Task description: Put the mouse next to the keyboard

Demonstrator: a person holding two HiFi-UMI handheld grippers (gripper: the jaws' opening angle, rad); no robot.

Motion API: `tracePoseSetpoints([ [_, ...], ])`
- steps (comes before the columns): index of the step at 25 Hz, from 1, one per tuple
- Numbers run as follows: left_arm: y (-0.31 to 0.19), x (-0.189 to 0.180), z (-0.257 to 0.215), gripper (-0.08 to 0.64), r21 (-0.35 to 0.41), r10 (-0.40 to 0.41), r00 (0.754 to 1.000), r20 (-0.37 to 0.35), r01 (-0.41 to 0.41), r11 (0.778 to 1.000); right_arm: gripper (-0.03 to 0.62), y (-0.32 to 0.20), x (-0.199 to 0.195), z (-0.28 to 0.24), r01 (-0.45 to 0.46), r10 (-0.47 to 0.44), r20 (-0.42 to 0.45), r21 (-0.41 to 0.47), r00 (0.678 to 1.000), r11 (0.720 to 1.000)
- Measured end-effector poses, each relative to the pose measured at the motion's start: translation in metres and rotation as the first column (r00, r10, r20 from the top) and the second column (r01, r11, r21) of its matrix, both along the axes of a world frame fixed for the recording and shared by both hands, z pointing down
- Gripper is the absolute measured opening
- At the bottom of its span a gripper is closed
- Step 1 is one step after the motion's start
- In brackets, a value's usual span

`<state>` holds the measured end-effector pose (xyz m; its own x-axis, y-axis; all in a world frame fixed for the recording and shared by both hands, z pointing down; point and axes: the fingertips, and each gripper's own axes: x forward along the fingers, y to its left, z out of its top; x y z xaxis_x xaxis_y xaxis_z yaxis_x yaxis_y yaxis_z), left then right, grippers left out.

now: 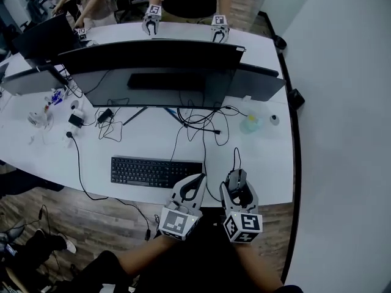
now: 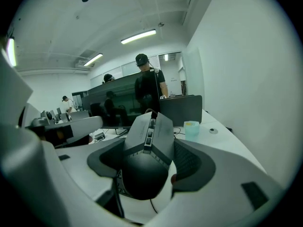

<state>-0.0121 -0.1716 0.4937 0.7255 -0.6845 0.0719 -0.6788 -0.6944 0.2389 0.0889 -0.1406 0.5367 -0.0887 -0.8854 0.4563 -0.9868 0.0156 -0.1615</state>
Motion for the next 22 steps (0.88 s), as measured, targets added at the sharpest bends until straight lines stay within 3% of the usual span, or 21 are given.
tracePoseSetpoints([
  [7,-0.01,0.008,0.02,0.003,-0.04,0.008,1.0,0.028,-0.007,0.999,0.316,-0.012,0.015,0.038,-0.001,0.003,0.023,-0.077,1.0,0.997],
  [14,-0.038,0.002,0.023,0.003,-0.034,-0.076,0.995,0.067,0.079,0.996,0.316,-0.029,0.026,0.087,0.06,-0.061,-0.001,-0.173,0.998,0.983],
  [22,-0.058,0.012,0.052,0.003,-0.116,-0.139,0.984,0.114,0.152,0.982,0.316,-0.051,0.03,0.135,0.098,-0.091,0.035,-0.268,0.995,0.958],
])
